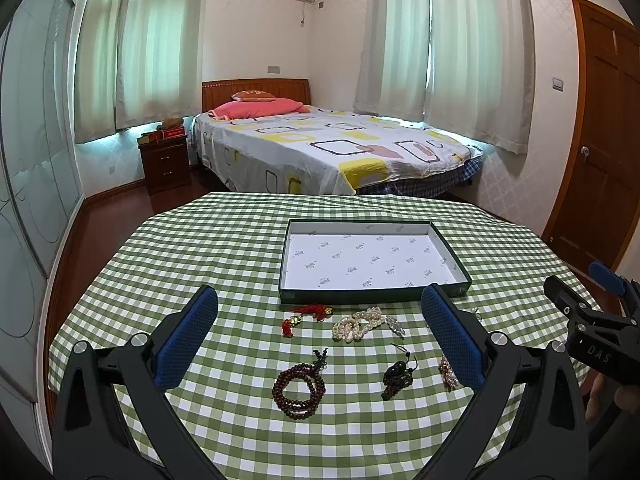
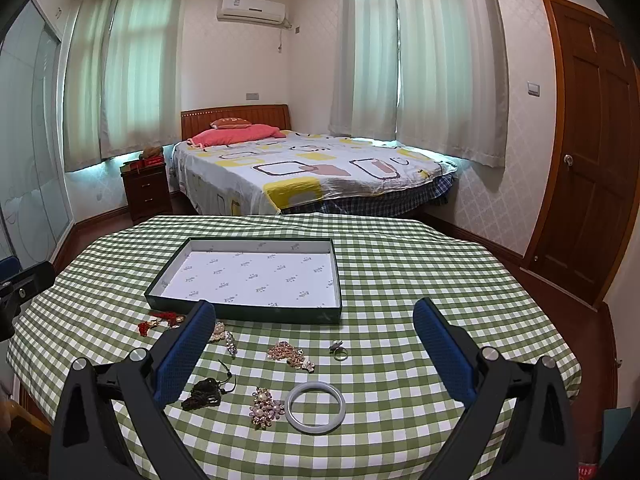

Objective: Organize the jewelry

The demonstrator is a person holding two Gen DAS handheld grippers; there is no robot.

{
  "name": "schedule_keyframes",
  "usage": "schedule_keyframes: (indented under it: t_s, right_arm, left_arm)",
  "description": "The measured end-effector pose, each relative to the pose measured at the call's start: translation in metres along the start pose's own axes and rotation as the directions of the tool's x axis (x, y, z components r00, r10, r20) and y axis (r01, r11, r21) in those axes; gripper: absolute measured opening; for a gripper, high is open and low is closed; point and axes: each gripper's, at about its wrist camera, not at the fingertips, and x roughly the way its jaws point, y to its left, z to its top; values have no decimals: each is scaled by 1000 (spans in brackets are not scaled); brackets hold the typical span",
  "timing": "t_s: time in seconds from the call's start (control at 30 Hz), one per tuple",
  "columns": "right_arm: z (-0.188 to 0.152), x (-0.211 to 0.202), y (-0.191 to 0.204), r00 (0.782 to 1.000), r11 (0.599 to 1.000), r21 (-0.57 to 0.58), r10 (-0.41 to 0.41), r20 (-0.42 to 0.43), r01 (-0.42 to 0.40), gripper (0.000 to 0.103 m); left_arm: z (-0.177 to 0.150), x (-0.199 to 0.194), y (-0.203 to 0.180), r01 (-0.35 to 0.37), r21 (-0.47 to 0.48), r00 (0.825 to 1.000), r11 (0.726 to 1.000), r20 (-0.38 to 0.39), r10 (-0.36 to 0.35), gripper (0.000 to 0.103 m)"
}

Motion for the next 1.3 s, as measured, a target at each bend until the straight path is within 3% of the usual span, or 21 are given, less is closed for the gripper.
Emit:
schedule_keyframes:
  t_s: [1.3]
  right_arm:
    - [-1,-1,1,1000,1000,-7,1,3,-1,97]
  left_arm:
    - [-2,-3,0,-11,-13,1000,1000,-5,11,99]
